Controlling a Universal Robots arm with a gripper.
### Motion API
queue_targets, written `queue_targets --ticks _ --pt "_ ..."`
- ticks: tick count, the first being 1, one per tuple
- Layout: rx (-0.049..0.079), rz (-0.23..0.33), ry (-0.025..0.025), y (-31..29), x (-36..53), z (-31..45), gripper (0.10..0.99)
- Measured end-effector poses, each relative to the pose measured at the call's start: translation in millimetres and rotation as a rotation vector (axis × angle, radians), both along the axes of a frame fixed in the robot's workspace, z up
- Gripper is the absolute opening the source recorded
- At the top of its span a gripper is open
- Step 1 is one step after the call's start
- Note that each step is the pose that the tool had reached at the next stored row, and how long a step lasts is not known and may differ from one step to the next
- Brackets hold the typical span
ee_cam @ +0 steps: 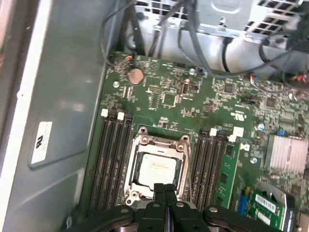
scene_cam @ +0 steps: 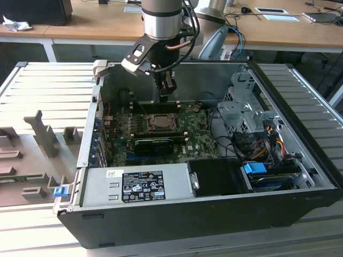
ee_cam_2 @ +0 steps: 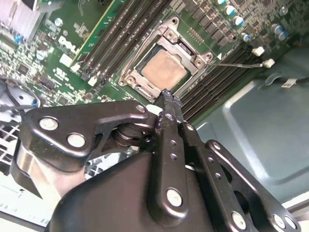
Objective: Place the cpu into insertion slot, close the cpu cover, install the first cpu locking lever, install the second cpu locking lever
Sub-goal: 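Install the first cpu locking lever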
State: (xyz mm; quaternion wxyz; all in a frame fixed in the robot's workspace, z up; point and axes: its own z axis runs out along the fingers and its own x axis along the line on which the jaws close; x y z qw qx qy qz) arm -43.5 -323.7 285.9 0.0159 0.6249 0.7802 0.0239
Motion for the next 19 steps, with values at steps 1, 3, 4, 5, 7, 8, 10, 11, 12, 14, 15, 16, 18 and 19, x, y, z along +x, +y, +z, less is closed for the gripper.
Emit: queue_targets --ticks 1,3,4,5,7,8,10,11,12,14,15,16,18,19 --pt "0.0 0.016 0.0 0.0 0.0 0.0 0.106" --pt "0.0 0.029 0.0 0.0 0.0 0.0 0.106" --pt "0.0 0.038 0.0 0.0 0.0 0.0 0.106" --pt "-0.002 0.047 0.0002 -0.1 0.0 0.0 0.106" --pt "-0.002 0.055 0.0001 0.0 0.0 0.0 0.106" --pt "-0.002 0.061 0.0002 0.0 -0.1 0.0 0.106" --pt "-0.002 0.068 0.0002 0.0 0.0 0.0 0.106" --pt "-0.002 0.076 0.0002 0.0 0.0 0.0 0.106" --pt "-0.002 0.085 0.0003 0.0 0.0 0.0 0.106" --pt "-0.002 0.093 0.0002 0.0 0.0 0.0 0.106" --pt "-0.002 0.098 0.0003 0.0 0.0 0.0 0.106" --pt "-0.002 0.101 0.0003 0.0 0.0 0.0 0.106" --pt "-0.002 0.116 0.0003 0.0 0.0 0.0 0.106" --pt "-0.002 0.121 0.0003 0.0 0.0 0.0 0.106"
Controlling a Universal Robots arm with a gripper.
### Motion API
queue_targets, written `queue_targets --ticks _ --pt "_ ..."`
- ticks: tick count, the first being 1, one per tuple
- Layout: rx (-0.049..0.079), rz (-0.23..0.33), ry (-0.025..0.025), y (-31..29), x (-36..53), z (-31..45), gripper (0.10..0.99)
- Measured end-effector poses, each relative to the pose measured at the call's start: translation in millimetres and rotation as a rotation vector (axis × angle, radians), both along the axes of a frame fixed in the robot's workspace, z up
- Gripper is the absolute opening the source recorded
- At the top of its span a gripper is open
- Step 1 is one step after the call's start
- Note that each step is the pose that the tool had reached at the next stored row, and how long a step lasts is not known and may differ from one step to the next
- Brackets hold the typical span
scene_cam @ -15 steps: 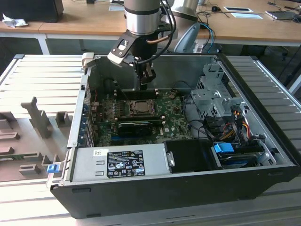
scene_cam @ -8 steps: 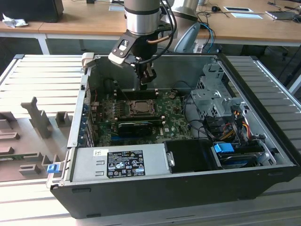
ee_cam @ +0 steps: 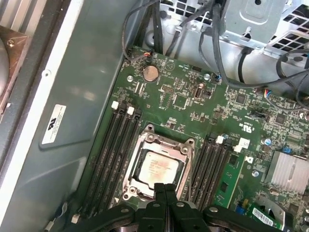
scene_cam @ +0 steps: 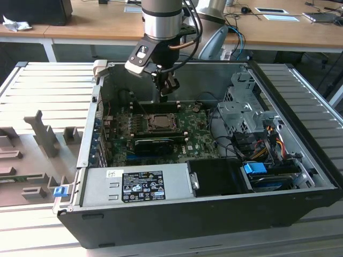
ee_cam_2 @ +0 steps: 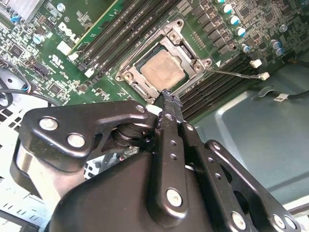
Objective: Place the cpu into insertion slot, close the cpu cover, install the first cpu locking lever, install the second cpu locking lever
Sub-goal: 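Install the first cpu locking lever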
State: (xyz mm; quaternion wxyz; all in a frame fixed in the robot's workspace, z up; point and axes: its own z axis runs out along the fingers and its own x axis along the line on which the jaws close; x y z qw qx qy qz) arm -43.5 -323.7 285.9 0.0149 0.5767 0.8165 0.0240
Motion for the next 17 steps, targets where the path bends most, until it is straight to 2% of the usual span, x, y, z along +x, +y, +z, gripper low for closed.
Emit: queue_targets --ticks 17 --pt "0.0 0.072 0.0002 0.0 0.0 0.0 0.106"
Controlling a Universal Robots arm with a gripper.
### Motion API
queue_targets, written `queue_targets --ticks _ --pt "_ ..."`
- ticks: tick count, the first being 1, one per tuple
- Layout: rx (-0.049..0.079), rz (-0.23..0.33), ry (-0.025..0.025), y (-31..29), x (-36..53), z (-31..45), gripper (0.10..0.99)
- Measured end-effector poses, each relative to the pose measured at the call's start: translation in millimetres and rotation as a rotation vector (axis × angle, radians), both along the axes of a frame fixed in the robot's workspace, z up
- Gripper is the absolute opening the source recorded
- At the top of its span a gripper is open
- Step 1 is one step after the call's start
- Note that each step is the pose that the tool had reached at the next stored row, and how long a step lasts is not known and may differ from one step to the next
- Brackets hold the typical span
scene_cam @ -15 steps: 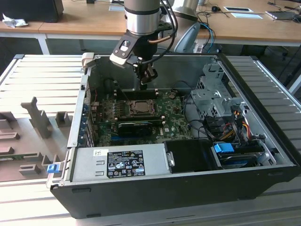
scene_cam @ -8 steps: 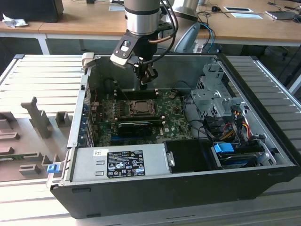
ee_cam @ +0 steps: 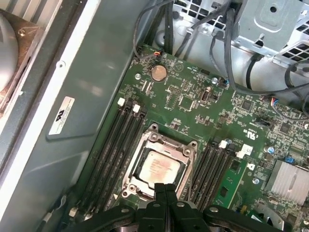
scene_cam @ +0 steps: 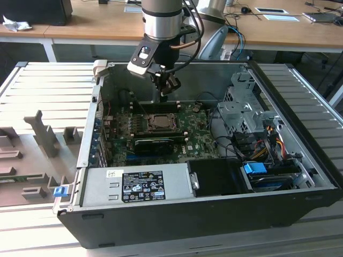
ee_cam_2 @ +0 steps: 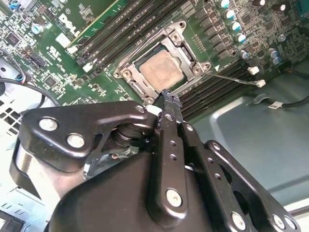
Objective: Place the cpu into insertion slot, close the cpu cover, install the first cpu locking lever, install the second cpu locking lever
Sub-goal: 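Install the first cpu locking lever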
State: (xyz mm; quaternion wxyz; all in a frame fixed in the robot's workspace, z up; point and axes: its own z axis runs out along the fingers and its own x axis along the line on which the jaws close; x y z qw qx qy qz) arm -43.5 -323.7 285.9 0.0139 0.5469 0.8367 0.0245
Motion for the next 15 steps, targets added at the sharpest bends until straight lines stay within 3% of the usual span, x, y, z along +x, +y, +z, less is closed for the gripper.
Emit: queue_targets --ticks 15 --pt "0.0 0.07 0.0003 0.0 0.0 0.0 0.106"
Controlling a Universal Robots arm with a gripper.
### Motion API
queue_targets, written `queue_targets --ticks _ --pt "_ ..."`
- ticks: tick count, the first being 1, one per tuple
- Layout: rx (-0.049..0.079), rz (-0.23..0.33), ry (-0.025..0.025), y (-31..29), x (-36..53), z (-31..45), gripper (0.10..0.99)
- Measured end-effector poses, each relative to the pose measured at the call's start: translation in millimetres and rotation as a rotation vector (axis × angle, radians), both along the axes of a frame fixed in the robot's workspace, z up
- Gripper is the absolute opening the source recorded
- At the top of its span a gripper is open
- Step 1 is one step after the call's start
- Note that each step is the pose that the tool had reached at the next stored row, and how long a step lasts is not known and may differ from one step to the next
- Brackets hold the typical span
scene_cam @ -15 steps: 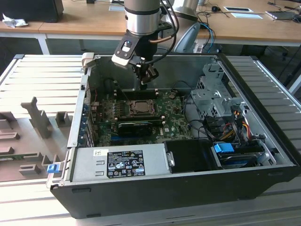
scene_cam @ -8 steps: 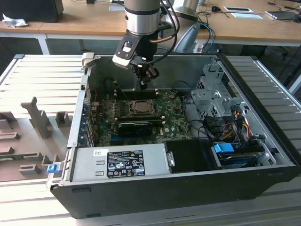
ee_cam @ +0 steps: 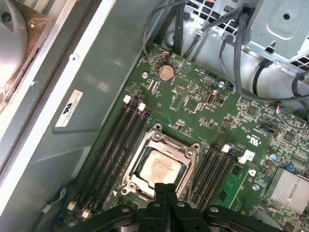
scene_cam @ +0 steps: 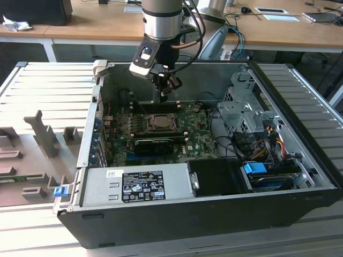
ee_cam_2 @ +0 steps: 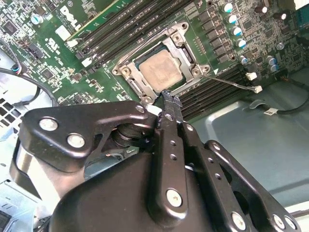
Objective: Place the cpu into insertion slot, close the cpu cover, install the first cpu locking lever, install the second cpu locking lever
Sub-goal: 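Install the first cpu locking lever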
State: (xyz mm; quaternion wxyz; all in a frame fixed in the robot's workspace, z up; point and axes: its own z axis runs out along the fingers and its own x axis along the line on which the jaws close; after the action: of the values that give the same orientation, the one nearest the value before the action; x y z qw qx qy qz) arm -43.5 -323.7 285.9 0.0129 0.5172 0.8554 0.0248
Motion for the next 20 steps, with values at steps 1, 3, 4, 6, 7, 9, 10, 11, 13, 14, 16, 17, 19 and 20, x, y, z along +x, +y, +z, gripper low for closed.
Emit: queue_targets --ticks 1,3,4,6,7,9,10,11,13,14,16,17,19,20 --pt "0.0 0.004 0.0001 0.0 0.0 0.0 0.106" --pt "0.0 0.016 0.0001 0.0 0.0 0.0 0.106" --pt "0.0 0.023 0.0 0.0 0.0 0.0 0.106" --pt "0.0 0.037 0.0001 0.0 0.0 0.0 0.106" --pt "0.0 0.04 0.0001 0.0 0.0 0.0 0.106" --pt "0.0 0.049 0.0001 0.0 0.0 0.0 0.106" --pt "0.0 0.054 0.0002 0.0 0.0 0.0 0.106" --pt "0.0 0.066 0.0002 0.0 0.0 0.0 0.106" --pt "0.0 0.083 0.0002 0.0 0.0 0.0 0.106" --pt "0.0 0.109 0.0003 0.0 0.0 0.0 0.106" --pt "0.0 0.145 0.0002 0.0 0.0 0.0 0.106" --pt "0.0 0.154 0.0002 0.0 0.0 0.0 0.106" --pt "0.0 0.177 0.0003 0.0 0.0 0.0 0.106" --pt "0.0 0.195 0.0003 0.0 0.0 0.0 0.106"
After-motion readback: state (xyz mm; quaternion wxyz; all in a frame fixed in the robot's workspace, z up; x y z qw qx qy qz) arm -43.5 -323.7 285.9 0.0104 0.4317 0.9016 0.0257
